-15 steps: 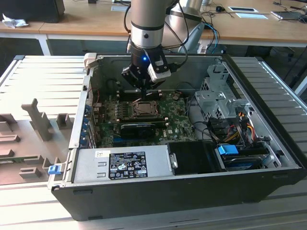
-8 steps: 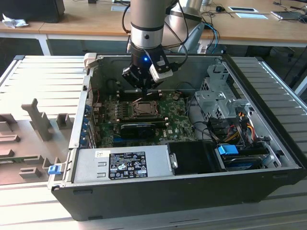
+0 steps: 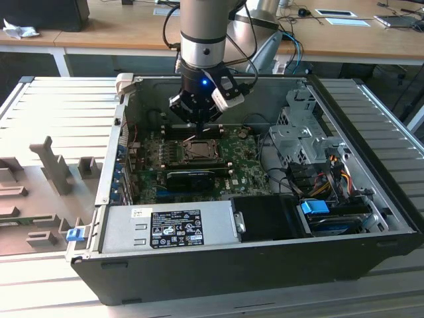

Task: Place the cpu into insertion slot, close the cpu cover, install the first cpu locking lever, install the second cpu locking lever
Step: 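Install the first cpu locking lever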

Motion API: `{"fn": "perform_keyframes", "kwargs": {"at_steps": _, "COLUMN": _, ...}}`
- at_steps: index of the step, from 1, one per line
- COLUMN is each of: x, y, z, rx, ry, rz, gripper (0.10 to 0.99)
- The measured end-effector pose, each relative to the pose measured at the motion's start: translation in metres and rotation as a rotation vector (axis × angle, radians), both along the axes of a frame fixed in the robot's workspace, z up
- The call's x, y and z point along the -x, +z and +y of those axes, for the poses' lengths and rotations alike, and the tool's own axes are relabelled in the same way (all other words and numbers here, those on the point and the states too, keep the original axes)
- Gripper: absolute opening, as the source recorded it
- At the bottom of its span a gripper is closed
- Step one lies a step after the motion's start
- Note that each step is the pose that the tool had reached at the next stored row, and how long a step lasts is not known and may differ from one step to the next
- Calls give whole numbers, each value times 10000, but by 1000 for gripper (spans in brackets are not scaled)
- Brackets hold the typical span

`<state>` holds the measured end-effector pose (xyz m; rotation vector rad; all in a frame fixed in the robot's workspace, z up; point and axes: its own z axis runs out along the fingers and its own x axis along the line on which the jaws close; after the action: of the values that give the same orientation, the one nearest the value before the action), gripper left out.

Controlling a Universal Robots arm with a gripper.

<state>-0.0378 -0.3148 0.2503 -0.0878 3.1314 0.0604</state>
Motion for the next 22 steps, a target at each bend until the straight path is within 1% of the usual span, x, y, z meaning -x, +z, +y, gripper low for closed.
{"fn": "perform_keyframes", "kwargs": {"at_steps": 13, "x": 0, "y": 0, "z": 0, "rx": 0, "ry": 211, "rz": 0, "gripper": 106}}
{"fn": "perform_keyframes", "kwargs": {"at_steps": 22, "x": 0, "y": 0, "z": 0, "rx": 0, "ry": 460, "rz": 0, "gripper": 106}}
